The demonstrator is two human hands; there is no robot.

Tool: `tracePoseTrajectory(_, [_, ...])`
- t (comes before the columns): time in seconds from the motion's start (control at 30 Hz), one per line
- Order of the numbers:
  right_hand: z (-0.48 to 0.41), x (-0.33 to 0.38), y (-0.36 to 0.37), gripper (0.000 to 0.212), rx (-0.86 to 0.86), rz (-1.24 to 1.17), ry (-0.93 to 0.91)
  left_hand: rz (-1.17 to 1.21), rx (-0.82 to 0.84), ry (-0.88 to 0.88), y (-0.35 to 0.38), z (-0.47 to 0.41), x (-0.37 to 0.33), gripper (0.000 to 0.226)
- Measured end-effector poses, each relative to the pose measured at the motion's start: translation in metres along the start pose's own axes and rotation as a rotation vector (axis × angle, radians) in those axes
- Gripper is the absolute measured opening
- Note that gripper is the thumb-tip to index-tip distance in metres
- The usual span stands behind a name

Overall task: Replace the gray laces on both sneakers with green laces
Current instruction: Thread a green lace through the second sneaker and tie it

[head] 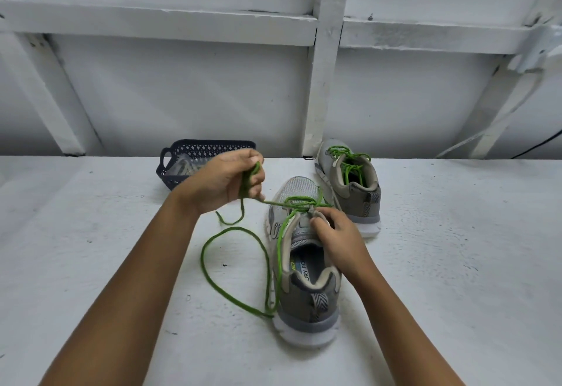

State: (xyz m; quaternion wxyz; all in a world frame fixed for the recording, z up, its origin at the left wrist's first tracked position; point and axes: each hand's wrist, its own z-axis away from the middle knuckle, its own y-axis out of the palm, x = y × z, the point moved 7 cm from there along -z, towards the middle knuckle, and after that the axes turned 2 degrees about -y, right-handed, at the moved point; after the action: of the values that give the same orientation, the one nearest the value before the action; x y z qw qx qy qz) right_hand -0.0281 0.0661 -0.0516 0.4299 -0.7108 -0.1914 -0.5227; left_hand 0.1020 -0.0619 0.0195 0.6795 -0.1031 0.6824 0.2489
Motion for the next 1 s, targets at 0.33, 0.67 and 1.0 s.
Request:
tracePoseTrajectory(0.33, [-0.002, -0.004, 0.0, 0.027, -0.019, -0.023, 0.022, -1.468, -0.132, -0.135, 0.045, -0.053, 0.029, 0.026])
tracePoseTrajectory(0.67, [-0.002, -0.004, 0.0, 0.025, -0.023, -0.01, 0.004, -1.19, -0.236, -0.13, 0.033, -0.068, 0.044, 0.011])
tracePoseTrajectory(1.0, [-0.002, -0.007, 0.001, 0.025, -0.022, -0.02, 0.004, -0.02, -0.013, 0.02, 0.011, -0.007, -0.004, 0.011])
